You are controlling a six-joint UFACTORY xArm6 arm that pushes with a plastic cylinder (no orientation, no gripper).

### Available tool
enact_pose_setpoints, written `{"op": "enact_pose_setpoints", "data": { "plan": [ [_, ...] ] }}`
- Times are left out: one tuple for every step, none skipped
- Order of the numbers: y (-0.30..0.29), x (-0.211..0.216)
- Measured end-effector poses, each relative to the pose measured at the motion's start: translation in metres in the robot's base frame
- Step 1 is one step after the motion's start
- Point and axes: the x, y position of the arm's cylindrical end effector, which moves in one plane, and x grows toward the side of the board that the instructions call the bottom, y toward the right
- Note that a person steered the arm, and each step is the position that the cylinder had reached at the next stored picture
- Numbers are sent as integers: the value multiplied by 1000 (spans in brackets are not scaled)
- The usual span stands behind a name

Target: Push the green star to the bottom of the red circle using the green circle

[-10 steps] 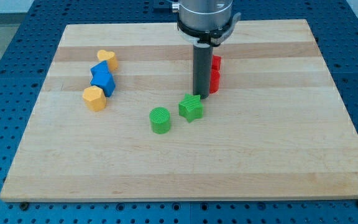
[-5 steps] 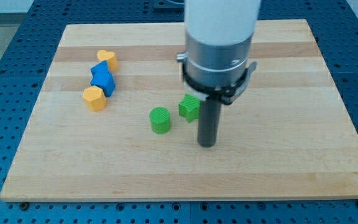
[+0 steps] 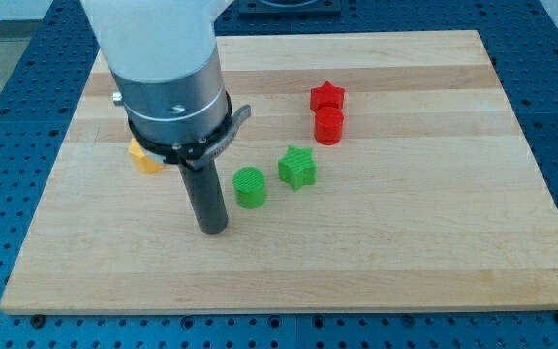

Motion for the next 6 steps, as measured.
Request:
{"op": "enact_pose_setpoints", "data": {
  "plan": [
    [7,-14],
    [17,-21],
    [31,-26],
    [38,-29],
    [31,-29],
    [10,-33]
  ]
}}
